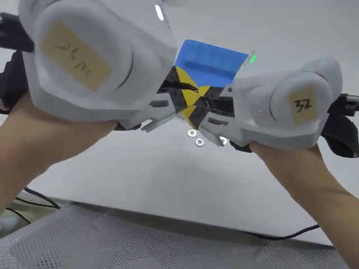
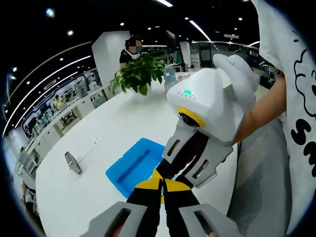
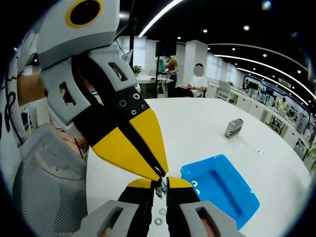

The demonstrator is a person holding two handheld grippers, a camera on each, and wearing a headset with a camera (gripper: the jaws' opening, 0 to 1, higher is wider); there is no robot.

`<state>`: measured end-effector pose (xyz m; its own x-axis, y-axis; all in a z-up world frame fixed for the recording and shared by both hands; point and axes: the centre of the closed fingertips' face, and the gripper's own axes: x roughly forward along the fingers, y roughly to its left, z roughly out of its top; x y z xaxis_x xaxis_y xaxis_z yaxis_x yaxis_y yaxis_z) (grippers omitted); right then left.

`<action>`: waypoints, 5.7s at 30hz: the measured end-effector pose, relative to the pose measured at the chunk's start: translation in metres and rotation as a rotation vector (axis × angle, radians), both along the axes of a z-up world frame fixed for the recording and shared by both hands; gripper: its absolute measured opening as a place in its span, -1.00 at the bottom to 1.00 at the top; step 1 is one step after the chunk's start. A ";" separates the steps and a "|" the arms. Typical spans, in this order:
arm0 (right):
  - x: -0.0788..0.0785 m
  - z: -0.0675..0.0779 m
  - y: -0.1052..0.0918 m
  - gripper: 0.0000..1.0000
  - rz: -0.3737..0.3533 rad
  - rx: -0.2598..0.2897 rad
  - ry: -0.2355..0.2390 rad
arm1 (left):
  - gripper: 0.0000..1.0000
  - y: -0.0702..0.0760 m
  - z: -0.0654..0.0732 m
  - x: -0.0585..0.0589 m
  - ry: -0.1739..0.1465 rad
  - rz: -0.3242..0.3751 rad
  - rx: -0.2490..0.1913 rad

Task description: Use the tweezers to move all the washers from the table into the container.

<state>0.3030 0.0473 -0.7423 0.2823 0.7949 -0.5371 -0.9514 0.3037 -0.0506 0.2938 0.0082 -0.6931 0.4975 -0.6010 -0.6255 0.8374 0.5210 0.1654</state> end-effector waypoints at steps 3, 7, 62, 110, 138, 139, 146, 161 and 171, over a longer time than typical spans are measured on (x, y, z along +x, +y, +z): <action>-0.001 -0.007 -0.001 -0.89 -0.002 -0.011 0.013 | -1.00 0.001 -0.006 -0.003 0.021 0.009 -0.009; 0.001 -0.015 -0.006 -0.87 -0.004 -0.030 0.029 | -1.00 0.002 -0.012 -0.003 0.043 0.025 -0.031; -0.002 -0.041 -0.020 -0.92 0.111 -0.149 0.005 | -1.00 -0.013 -0.020 -0.001 0.080 -0.032 0.032; 0.066 -0.026 -0.032 -0.92 -0.051 -0.155 -0.058 | -1.00 -0.030 -0.008 0.061 -0.054 -0.091 0.054; 0.078 -0.042 -0.032 -0.88 -0.055 -0.143 -0.004 | -1.00 -0.027 -0.027 0.073 -0.061 -0.109 0.091; 0.078 -0.042 -0.032 -0.88 -0.055 -0.143 -0.003 | -1.00 -0.027 -0.026 0.072 -0.060 -0.110 0.092; 0.072 -0.023 -0.031 -0.86 -0.063 -0.108 -0.016 | -1.00 -0.027 -0.007 0.064 -0.075 -0.124 0.085; 0.051 0.037 -0.027 -0.83 -0.062 -0.001 -0.078 | -1.00 -0.024 0.049 0.035 -0.142 -0.164 0.043; 0.023 0.033 -0.029 -0.82 -0.049 0.016 -0.007 | -1.00 -0.025 0.047 0.011 -0.101 -0.188 0.028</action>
